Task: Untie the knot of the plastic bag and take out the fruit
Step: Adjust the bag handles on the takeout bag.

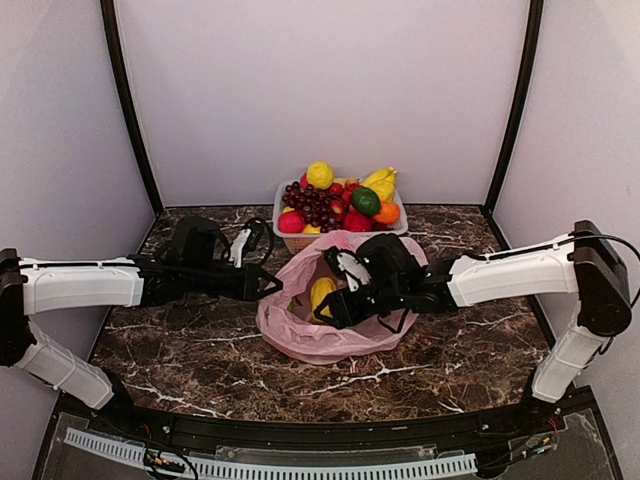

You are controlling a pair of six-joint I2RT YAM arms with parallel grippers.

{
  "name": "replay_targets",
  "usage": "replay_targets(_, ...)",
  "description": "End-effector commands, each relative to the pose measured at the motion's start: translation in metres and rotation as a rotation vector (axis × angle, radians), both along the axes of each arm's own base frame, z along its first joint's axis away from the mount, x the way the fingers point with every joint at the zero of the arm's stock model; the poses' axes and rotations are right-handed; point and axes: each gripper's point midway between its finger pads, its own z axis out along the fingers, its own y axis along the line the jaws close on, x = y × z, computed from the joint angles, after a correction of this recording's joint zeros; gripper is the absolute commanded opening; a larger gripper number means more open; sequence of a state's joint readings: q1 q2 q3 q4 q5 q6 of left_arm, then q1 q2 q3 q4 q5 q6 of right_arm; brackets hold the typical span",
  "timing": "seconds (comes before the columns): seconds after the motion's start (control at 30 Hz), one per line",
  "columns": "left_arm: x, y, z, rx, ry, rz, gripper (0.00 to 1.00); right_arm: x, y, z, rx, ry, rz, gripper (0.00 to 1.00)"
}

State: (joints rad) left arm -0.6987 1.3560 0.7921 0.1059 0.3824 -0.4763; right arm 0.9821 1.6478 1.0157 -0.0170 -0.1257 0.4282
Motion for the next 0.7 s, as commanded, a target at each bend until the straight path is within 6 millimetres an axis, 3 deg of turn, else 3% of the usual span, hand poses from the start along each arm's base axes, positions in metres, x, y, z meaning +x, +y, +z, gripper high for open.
replay_targets(0.0, -0.008, 0.001, 0.008, -0.043, -0.037, -0.020, 0.01, -0.023, 0.012, -0.007, -0.035, 0.041, 0.018, 0.59)
replay_targets(0.17, -0.012, -0.003, 0.010, -0.054, -0.057, -0.064, 0.01, -0.055, 0.011, -0.031, -0.109, 0.119, 0.008, 0.59)
replay_targets(0.27, -0.014, -0.005, 0.009, -0.059, -0.070, -0.086, 0.01, -0.057, 0.005, -0.036, -0.161, 0.122, -0.033, 0.59)
replay_targets(0.5, -0.017, 0.000, -0.005, 0.008, -0.104, -0.119, 0.01, 0.000, -0.001, -0.007, -0.174, 0.006, -0.189, 0.60)
replay_targets(0.67, -0.017, 0.003, -0.011, 0.045, -0.115, -0.125, 0.01, 0.042, -0.002, -0.014, -0.193, -0.003, -0.281, 0.61)
